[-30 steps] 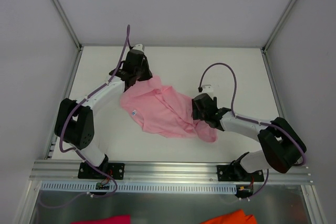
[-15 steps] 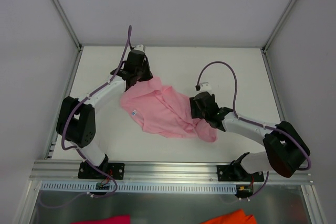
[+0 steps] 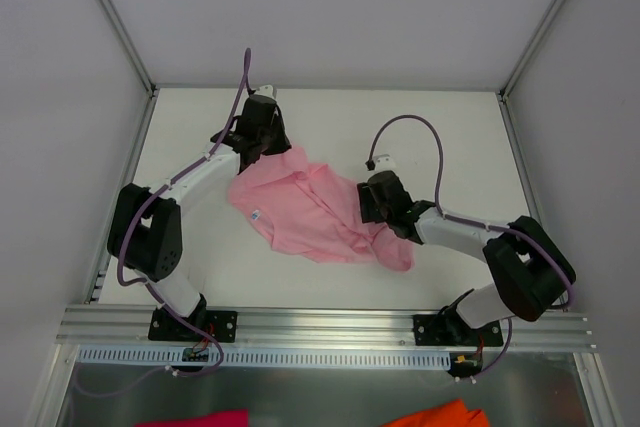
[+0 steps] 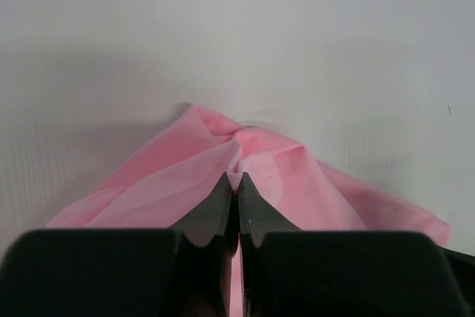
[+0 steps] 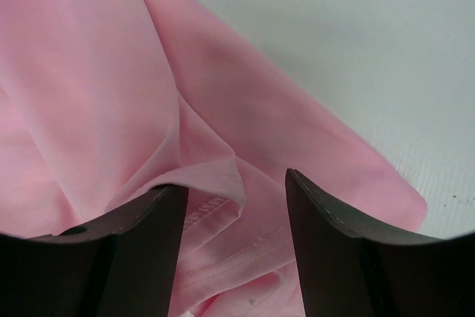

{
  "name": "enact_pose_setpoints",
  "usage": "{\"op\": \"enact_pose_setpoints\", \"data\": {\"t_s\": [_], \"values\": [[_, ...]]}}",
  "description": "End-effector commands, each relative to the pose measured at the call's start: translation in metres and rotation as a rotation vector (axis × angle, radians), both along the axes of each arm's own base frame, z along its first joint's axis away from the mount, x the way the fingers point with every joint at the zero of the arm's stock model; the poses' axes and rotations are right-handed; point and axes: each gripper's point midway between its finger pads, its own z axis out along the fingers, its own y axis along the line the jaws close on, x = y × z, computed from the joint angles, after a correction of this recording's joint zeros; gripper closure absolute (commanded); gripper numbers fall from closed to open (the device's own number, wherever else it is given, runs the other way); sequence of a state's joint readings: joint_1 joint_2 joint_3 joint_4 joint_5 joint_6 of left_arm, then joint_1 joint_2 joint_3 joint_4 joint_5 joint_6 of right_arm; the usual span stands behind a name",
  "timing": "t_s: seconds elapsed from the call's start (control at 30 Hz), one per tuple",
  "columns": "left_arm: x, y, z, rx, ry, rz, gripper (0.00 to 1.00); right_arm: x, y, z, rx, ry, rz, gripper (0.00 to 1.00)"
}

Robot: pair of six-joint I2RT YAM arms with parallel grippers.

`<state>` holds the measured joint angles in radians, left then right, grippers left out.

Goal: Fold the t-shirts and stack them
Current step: Flatten out the tshirt

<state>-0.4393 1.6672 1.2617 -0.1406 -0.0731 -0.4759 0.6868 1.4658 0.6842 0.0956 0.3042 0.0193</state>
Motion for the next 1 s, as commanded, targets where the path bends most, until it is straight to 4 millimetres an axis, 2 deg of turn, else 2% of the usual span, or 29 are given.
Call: {"op": "enact_pose_setpoints", "data": {"t_s": [0.0,0.03,0.13,0.17,0.2,0.23,0.27,0.43,0.5,0.53,0.6,0.63,0.7,0.73,0.9,0.97], "values": [[0.009,-0.003,0.014,0.016,-0.046,-0.003,1.00,0.016,0.009,0.010,0.045,-0.045,0.007,0.43],[0.009,-0.003,0.013,0.017,-0.045,-0.003,1.00,0.015,0.009,0.006,0.039,-0.036,0.008,0.43],[0.010,-0.003,0.013,0.017,-0.043,-0.003,1.00,0.016,0.010,0.000,0.035,-0.027,0.009,0.53],[0.010,-0.003,0.013,0.018,-0.044,-0.002,1.00,0.017,0.010,0.000,0.035,-0.027,0.009,0.65],[0.010,-0.003,0.013,0.017,-0.045,-0.002,1.00,0.017,0.010,-0.001,0.033,-0.025,0.009,0.72],[0.010,-0.003,0.013,0.017,-0.043,-0.003,1.00,0.017,0.010,-0.001,0.028,-0.023,0.005,0.90],[0.010,-0.003,0.013,0.017,-0.043,-0.003,1.00,0.018,0.010,-0.001,0.029,-0.024,0.003,0.99],[0.011,-0.005,0.012,0.011,-0.040,-0.010,1.00,0.022,0.005,0.010,0.015,-0.053,-0.025,0.99],[0.011,-0.006,0.009,0.012,-0.032,-0.013,1.00,0.027,0.008,0.031,0.005,-0.105,-0.006,0.99],[0.011,-0.007,0.009,0.010,-0.030,-0.015,1.00,0.029,0.002,0.038,-0.036,-0.128,-0.018,0.99],[0.011,-0.008,0.011,0.003,-0.034,-0.018,1.00,0.034,0.010,0.066,-0.038,-0.187,-0.008,0.99],[0.010,-0.009,0.012,0.001,-0.034,-0.022,1.00,0.035,0.005,0.075,-0.080,-0.214,-0.014,0.99],[0.009,-0.008,0.012,0.002,-0.033,-0.022,1.00,0.034,0.014,0.101,-0.071,-0.273,0.017,0.99],[0.009,-0.008,0.013,0.000,-0.037,-0.022,1.00,0.034,0.013,0.110,-0.083,-0.300,0.009,0.99],[0.008,-0.009,0.017,-0.010,-0.041,-0.026,1.00,0.014,0.025,0.153,-0.083,-0.428,0.085,0.99],[0.007,-0.010,0.018,-0.012,-0.042,-0.026,1.00,-0.001,0.030,0.151,-0.083,-0.433,0.135,0.99]]}}
